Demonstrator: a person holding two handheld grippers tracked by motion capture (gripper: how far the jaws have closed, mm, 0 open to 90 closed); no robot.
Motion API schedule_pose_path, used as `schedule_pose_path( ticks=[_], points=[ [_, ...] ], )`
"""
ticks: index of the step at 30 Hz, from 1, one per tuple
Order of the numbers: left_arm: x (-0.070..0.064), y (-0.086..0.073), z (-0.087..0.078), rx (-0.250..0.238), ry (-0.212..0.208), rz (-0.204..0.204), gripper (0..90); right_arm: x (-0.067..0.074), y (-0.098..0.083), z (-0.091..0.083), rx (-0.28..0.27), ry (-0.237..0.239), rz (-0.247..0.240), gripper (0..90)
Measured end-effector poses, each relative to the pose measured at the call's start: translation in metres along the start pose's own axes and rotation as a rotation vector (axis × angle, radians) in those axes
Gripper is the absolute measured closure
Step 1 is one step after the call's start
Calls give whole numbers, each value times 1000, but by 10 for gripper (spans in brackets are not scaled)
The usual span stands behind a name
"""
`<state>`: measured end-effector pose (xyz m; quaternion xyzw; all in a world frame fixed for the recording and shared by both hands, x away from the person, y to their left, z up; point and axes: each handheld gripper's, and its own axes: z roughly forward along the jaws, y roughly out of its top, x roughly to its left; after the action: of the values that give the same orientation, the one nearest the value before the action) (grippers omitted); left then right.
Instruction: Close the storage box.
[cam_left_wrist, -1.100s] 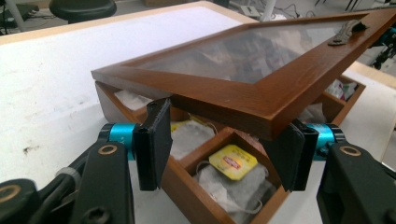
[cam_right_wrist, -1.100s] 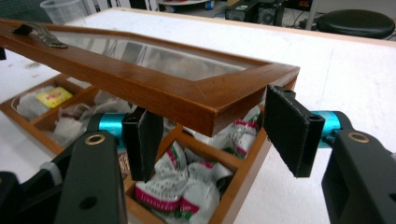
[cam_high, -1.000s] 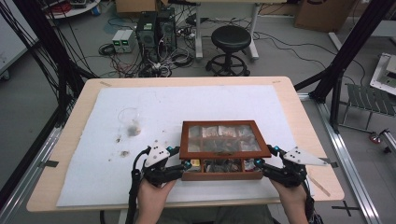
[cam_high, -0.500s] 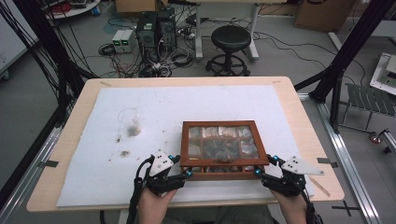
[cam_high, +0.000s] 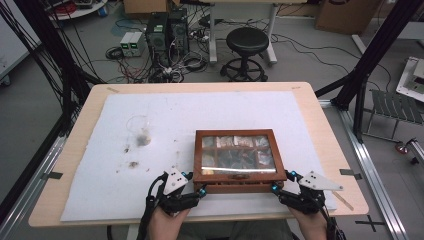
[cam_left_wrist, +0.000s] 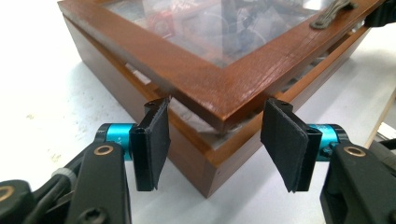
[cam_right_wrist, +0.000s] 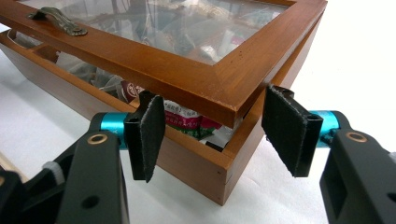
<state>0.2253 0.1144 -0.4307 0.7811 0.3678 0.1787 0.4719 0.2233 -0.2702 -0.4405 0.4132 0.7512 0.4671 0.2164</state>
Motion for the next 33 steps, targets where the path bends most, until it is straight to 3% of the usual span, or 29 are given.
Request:
schedule_pose_path(
  ticks=[13,22,33],
  points=[
    [-1,-2,-3,-4,4,4,427,2,-3,-4,20,1,4,410],
    [-2,-4,-1,23,7,17,428,2,-8,-4,38,2,4,410],
    [0,-8,0,47,1,3,427,2,-12,-2,58,8,6,403]
  ],
)
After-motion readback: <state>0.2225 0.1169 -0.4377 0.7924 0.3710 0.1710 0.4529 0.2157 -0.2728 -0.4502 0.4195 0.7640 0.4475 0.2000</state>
